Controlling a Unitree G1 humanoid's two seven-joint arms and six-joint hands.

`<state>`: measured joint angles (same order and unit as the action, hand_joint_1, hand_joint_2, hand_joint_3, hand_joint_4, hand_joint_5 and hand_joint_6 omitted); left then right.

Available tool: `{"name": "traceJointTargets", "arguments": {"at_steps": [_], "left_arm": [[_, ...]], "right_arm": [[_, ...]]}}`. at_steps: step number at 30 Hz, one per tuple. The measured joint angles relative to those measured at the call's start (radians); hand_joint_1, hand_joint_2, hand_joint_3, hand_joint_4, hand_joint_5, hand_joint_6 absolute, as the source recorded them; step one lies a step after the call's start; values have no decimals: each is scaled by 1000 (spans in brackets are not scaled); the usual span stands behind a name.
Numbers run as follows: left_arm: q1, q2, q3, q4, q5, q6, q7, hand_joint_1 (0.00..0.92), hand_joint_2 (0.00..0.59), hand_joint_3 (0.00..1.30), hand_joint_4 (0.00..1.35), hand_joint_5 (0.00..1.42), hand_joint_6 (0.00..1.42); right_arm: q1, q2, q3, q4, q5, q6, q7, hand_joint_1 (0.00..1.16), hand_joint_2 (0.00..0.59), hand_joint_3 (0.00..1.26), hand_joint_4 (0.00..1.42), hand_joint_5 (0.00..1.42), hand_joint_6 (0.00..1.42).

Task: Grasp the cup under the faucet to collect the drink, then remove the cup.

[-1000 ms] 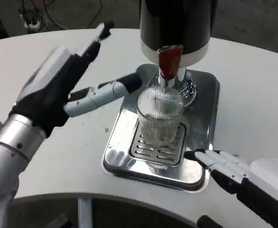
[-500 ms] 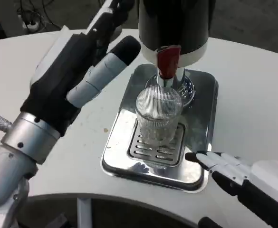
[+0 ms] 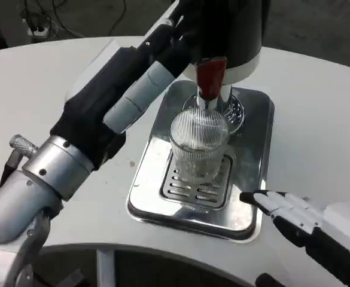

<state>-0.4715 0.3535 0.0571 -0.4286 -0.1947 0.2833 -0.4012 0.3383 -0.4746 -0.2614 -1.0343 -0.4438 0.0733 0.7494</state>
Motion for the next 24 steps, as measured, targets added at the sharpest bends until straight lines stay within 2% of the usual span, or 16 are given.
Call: {"name": "traceJointTargets", "arguments": {"at_steps": [10, 24], "left_arm": [[-84, 62, -27, 57, 7, -1, -72, 51, 22, 0, 0, 56, 65], [-125, 110, -40, 127, 3, -39, -190, 34, 29, 0, 0, 45, 46]], "right_arm": [[9, 0, -14, 0, 18, -11, -3, 475, 462, 43, 0, 0, 0], [13, 0, -29, 0, 38, -24, -6, 475, 462, 43, 0, 0, 0]]}}
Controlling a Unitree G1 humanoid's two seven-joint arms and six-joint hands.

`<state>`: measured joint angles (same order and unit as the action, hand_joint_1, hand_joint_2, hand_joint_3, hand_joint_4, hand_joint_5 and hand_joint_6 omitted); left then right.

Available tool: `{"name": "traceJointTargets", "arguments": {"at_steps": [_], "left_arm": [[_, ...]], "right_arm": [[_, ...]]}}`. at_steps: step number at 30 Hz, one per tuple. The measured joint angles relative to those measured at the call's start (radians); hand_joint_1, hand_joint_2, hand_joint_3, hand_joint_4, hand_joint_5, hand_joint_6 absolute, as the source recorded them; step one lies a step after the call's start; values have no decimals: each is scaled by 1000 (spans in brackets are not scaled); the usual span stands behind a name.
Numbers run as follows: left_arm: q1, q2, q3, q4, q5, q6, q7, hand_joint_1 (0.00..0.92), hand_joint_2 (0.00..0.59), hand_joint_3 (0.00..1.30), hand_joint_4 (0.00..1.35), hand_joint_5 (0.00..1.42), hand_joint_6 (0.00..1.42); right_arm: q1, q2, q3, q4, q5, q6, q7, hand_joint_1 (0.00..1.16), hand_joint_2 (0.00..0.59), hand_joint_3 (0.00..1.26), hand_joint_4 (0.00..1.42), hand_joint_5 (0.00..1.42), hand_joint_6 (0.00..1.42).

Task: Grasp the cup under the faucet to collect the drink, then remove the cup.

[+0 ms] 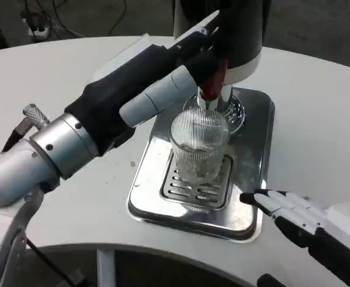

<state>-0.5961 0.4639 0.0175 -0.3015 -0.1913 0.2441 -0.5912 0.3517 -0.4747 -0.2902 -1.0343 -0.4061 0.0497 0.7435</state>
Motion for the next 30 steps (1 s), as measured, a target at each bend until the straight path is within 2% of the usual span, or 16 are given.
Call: {"name": "traceJointTargets", "arguments": {"at_steps": [14, 21, 30], "left_arm": [[-53, 36, 5, 116, -42, -54, -108, 0, 33, 0, 0, 30, 33], [-82, 83, 1, 169, -39, -84, -174, 0, 34, 0, 0, 30, 22], [-108, 120, -23, 186, -24, -111, -211, 0, 38, 0, 0, 17, 0]], "right_arm": [[5, 2, 0, 0, 1, -12, -1, 475, 462, 43, 0, 0, 0], [25, 16, -4, 0, 4, -29, -15, 475, 462, 43, 0, 0, 0], [28, 33, 0, 0, 3, -40, -21, 475, 462, 43, 0, 0, 0]]}}
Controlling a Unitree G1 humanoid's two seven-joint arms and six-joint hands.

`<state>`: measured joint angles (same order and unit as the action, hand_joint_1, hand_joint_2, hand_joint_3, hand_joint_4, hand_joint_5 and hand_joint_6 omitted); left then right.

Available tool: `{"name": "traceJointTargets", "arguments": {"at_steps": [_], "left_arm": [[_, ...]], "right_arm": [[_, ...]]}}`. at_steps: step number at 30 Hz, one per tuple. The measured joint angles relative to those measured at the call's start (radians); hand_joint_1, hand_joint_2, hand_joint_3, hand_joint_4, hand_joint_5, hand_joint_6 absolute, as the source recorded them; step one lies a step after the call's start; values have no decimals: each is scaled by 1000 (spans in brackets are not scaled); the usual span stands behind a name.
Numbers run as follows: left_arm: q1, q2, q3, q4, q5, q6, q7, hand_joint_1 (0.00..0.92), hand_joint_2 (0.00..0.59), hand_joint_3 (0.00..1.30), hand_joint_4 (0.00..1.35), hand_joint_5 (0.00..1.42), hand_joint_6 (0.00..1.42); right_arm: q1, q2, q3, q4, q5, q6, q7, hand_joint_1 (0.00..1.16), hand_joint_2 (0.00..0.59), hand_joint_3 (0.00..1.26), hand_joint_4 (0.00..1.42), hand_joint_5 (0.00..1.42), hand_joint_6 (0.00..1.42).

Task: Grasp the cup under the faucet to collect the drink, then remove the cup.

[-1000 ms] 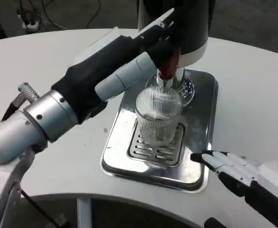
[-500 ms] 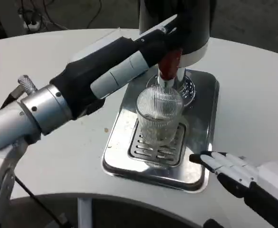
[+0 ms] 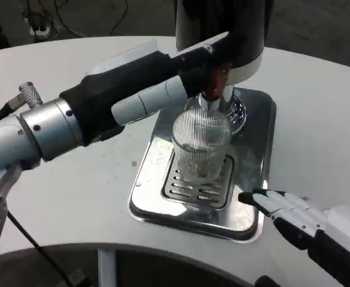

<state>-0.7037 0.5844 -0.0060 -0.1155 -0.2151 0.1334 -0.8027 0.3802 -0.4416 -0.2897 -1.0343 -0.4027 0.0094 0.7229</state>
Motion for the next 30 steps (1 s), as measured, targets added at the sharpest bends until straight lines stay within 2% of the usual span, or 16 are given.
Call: {"name": "traceJointTargets", "arguments": {"at_steps": [5, 11, 21, 30], "left_arm": [[-11, 18, -12, 0, 28, -19, -1, 0, 39, 0, 0, 16, 0], [-16, 30, -21, 0, 54, -38, -1, 0, 46, 0, 0, 16, 0], [-37, 62, -55, 3, 77, -72, -8, 0, 51, 0, 0, 16, 0], [-49, 66, -91, 10, 117, -110, -8, 0, 51, 0, 0, 16, 0]], "right_arm": [[1, 5, 1, 0, 0, -1, -2, 475, 460, 44, 0, 0, 0], [-4, 13, 11, 0, -13, 0, -12, 481, 424, 44, 0, 0, 0], [-29, 36, 19, 0, -45, 9, -17, 492, 413, 36, 0, 0, 0], [-32, 39, 17, 0, -46, 13, -17, 502, 409, 34, 0, 0, 0]]}}
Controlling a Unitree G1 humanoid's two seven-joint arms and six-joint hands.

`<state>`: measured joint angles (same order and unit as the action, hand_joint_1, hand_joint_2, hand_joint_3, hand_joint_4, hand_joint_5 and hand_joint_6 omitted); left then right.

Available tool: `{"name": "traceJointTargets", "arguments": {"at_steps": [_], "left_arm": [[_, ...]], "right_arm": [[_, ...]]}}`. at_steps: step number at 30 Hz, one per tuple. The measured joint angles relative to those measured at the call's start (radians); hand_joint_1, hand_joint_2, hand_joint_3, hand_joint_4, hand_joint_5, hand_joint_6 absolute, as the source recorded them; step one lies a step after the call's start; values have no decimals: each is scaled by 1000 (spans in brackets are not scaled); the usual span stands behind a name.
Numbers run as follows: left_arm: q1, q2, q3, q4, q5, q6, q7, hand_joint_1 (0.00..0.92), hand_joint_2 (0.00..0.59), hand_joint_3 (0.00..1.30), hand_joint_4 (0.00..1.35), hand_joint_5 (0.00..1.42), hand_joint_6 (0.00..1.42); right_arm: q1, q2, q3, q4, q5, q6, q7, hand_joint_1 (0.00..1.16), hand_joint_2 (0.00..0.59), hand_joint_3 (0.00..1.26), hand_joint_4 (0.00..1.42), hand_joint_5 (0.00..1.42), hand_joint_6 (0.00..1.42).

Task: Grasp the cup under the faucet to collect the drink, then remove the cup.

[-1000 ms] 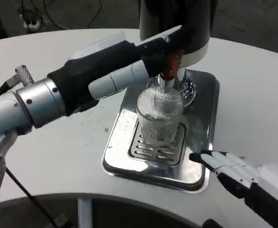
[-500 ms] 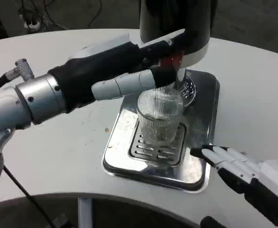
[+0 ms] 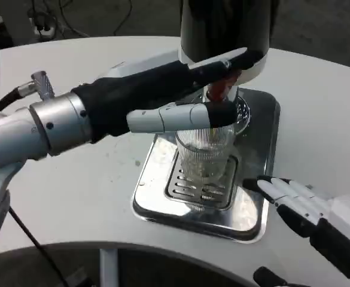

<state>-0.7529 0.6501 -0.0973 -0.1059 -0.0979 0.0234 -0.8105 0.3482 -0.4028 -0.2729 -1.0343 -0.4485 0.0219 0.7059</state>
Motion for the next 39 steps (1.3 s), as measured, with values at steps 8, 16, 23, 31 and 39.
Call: {"name": "traceJointTargets", "arguments": {"at_steps": [8, 16, 23, 31, 39], "left_arm": [[-6, 2, -14, 7, 36, -27, 0, 0, 53, 0, 0, 16, 0], [-5, 2, -16, 7, 52, -37, 2, 0, 53, 0, 0, 16, 0], [-2, 2, -15, 5, 58, -38, 7, 0, 54, 0, 0, 16, 0], [4, 2, -14, -1, 63, -35, 16, 0, 55, 0, 0, 16, 0], [11, 2, -13, -10, 70, -35, 23, 0, 55, 0, 0, 16, 0]], "right_arm": [[6, 0, -2, 0, 0, 2, 0, 506, 410, 40, 0, 0, 0], [28, 23, 20, 1, -7, 46, -29, 634, 312, 81, 56, 0, 0], [87, 125, 41, 88, 25, -14, -235, 700, 256, 93, 84, 0, 2], [115, 195, 113, 244, 85, -95, -380, 695, 223, 56, 72, 0, 28], [84, 274, 192, 397, 135, -129, -510, 714, 192, 25, 52, 0, 80]]}}
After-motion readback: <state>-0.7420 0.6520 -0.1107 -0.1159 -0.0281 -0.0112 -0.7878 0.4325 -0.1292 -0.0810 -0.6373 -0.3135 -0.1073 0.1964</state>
